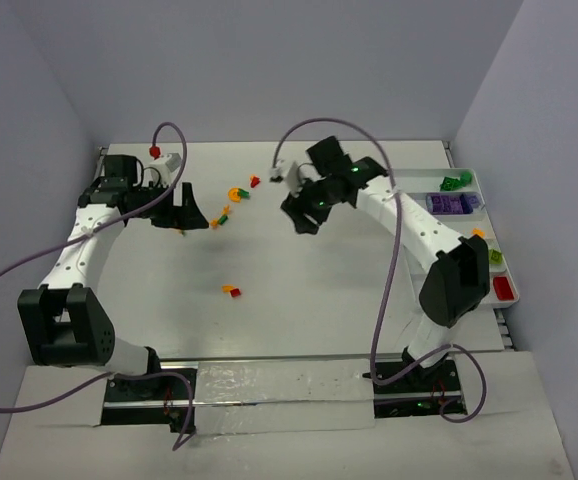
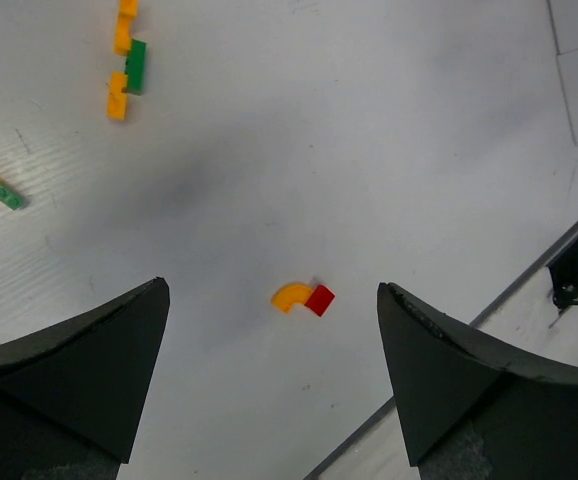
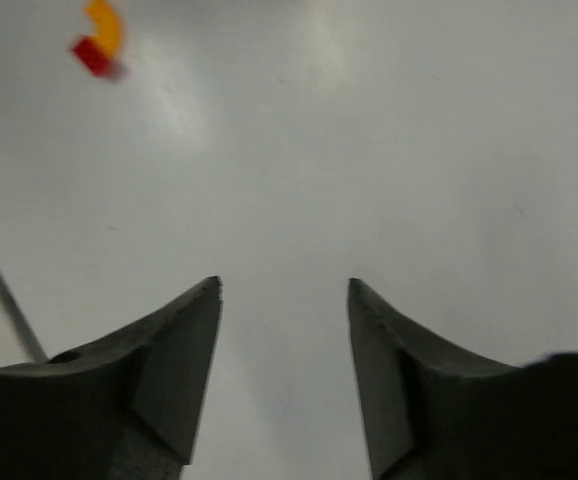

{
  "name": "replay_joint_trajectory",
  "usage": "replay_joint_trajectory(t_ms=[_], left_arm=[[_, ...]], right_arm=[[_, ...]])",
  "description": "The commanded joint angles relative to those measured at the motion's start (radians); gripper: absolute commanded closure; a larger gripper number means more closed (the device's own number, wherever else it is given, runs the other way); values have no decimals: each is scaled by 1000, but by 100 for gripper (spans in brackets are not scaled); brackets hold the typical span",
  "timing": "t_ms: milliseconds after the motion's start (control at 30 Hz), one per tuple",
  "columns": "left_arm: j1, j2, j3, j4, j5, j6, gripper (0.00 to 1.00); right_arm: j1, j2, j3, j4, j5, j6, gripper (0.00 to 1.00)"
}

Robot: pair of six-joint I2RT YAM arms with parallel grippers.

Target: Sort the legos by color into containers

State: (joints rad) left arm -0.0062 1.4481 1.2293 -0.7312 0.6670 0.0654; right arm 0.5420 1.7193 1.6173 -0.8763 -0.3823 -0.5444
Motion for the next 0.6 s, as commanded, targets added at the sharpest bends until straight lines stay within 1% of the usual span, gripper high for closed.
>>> replay_joint_trajectory(t_ms=[0, 33, 67, 133, 167, 267, 433, 567], left_arm=[[80, 7, 25, -32, 161, 21, 7], [111, 21, 37, -46, 198, 21, 8], [131, 29, 39, -48, 225, 22, 8], [163, 48, 55, -77, 284, 35, 10], [164, 50, 56, -80, 292, 37, 10], [179, 34, 43, -64, 303, 28, 10], [189, 8, 10, -29, 301, 4, 9], [201, 6, -9, -10, 314, -7, 9]], right_arm=[[118, 36, -22, 80, -148, -49, 44], [162, 46, -49, 115, -180, -96, 49], [185, 48, -54, 133, -185, -129, 50], [231, 74, -63, 140, -232, -212, 50], [234, 87, -62, 139, -239, -245, 50], [275, 133, -52, 108, -323, -371, 50], [315, 176, -68, 173, -344, -453, 48], [355, 232, -38, 195, -314, -486, 48]])
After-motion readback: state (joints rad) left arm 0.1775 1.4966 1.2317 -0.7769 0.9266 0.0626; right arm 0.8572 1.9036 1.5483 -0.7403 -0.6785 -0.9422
